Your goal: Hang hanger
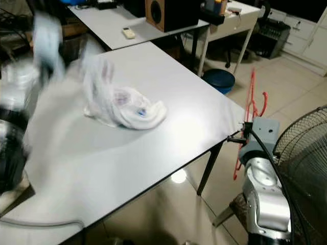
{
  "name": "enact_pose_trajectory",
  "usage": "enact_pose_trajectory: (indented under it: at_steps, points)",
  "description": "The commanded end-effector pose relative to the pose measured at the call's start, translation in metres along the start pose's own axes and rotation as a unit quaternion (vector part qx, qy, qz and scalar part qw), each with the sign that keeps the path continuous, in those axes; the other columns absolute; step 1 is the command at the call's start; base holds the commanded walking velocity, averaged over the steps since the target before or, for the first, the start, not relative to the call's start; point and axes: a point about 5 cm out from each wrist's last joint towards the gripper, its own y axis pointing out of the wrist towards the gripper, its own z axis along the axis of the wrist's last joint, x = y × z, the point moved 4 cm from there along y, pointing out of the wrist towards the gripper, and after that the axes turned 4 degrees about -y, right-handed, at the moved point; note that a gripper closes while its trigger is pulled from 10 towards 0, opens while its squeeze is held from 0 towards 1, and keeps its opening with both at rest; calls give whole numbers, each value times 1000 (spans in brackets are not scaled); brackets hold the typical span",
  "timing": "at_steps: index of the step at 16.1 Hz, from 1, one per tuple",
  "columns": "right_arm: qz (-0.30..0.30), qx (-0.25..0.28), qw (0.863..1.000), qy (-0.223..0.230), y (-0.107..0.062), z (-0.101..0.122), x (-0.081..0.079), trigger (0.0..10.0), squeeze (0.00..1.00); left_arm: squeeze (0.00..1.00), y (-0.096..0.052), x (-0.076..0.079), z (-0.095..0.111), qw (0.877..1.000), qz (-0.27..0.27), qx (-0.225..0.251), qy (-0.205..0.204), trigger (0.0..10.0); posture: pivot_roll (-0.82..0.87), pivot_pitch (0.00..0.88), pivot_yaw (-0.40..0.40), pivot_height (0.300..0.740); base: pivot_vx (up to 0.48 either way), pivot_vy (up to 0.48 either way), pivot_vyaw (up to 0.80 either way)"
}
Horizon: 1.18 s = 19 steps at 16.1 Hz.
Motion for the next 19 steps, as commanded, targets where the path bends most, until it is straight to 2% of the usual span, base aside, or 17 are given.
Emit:
enact_pose_trajectory:
  at_steps: [1, 3, 4, 5, 6, 7, 8, 9, 10, 12, 13, 14, 15, 16, 17, 18, 19]
  points:
    - [-7, 19, 1000, 9, -2, 10, 3, 10000, 0, 0, -2, 5, 80, 977, -68, 191, -65, 0, -112, 0, 51, 740, 0, 0, 0]
    - [-11, 26, 1000, 15, -3, 13, 4, 10000, 0, 0, -14, 6, 116, 946, -118, 284, -103, 0, -109, 0, 52, 740, 0, 0, 0]
    - [-10, 31, 999, 18, -5, 14, 2, 10000, 0, 0, -32, 11, 106, 930, -186, 284, -141, 0, -105, 0, 51, 740, 0, 0, 0]
    - [-5, 34, 999, 18, -6, 15, -2, 10000, 0, 0, -46, 20, 72, 936, -224, 232, -145, 0, -103, 0, 48, 740, 0, 0, 0]
    - [-3, 35, 999, 18, -6, 15, -3, 10000, 0, 0, -50, 22, 59, 939, -231, 212, -141, 0, -103, 0, 48, 740, 0, 0, 0]
    - [4, 33, 999, 18, -7, 14, -7, 10000, 0, 0, -68, 37, -4, 956, -267, 85, -92, 0, -98, 0, 40, 740, 0, 0, 0]
    - [6, 32, 999, 18, -7, 13, -7, 10000, 0, 0, -77, 43, -28, 956, -282, 34, -67, 0, -98, 0, 40, 740, 0, 0, 0]
    - [11, 29, 999, 15, -7, 12, -9, 10000, 0, 0, -104, 55, -87, 946, -312, -92, -6, 0, -90, 0, 26, 740, 0, 0, 0]
    - [14, 29, 999, 14, -6, 12, -10, 10000, 0, 0, -115, 52, -107, 945, -298, -136, 10, 0, -90, 0, 23, 740, 0, 0, 0]
    - [15, 30, 999, 14, -5, 13, -10, 10000, 0, 0, -114, 41, -107, 955, -257, -146, 17, 0, -90, 0, 23, 740, 0, 0, 0]
    - [16, 31, 999, 13, -6, 14, -10, 10000, 0, 0, -116, 24, -105, 964, -210, -159, 40, 0, -90, 0, 25, 740, 0, 0, 0]
    - [16, 31, 999, 13, -6, 14, -9, 10000, 0, 0, -118, 15, -106, 966, -189, -171, 51, 2000, -90, 0, 25, 740, 0, 0, 0]
    - [15, 30, 999, 13, -6, 13, -8, 10000, 0, 0, -122, 6, -110, 965, -165, -190, 68, 2000, -90, 0, 25, 740, 0, 0, 0]
    - [15, 29, 999, 14, -7, 12, -8, 10000, 0, 0, -125, -5, -116, 965, -127, -213, 87, 10000, -89, 0, 30, 740, 0, 0, 0]
    - [15, 24, 999, 15, -7, 9, -8, 10000, 0, 0, -130, -22, -124, 963, -71, -241, 100, 10000, -94, 0, 32, 740, 0, 0, 0]
    - [19, 13, 1000, 15, -9, 4, -8, 10000, 0, 1000, -142, -47, -134, 953, 6, -276, 125, 10000, -99, 0, 32, 740, 0, 0, 0]
    - [39, -2, 999, 7, -11, -2, -11, 10000, 0, 1000, -148, -54, -135, 952, 34, -279, 123, 10000, -110, 0, 35, 740, 0, 0, 0]
